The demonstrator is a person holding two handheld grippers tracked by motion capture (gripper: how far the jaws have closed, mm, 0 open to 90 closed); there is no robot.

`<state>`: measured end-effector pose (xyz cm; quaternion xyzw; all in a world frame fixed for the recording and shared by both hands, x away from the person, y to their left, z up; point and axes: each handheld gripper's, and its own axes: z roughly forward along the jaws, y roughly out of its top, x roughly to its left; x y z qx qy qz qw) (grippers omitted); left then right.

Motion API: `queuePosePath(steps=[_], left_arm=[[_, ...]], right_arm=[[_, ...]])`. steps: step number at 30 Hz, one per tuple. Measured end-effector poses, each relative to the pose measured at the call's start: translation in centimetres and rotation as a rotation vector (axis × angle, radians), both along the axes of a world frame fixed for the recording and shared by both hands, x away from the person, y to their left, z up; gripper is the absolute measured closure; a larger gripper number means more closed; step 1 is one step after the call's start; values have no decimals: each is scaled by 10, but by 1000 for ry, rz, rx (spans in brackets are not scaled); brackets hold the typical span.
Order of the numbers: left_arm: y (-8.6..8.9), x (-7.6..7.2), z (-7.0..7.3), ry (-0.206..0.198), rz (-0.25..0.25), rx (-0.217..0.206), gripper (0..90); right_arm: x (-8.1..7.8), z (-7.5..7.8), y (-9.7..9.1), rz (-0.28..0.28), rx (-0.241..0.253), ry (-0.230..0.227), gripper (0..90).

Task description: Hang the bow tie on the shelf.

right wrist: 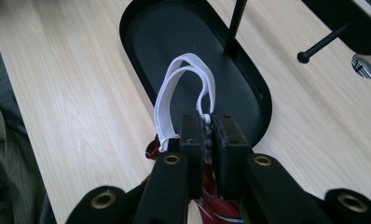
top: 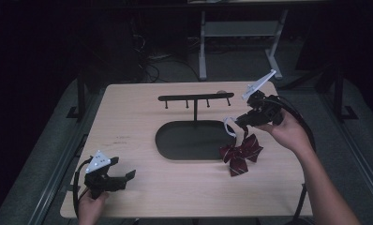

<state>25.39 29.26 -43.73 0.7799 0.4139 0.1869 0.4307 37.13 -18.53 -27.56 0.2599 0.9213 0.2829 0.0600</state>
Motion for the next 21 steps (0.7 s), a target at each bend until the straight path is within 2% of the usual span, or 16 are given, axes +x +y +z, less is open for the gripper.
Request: queuePosePath(steps=[14,21], left_arm=[[0,0,0,-4,-1,-1,131],[0,0,0,-1,-5,5,131]], right_arm=[[10,9,5,1,-3,-10,833],[18,9,5,-8,-9,-1,833]])
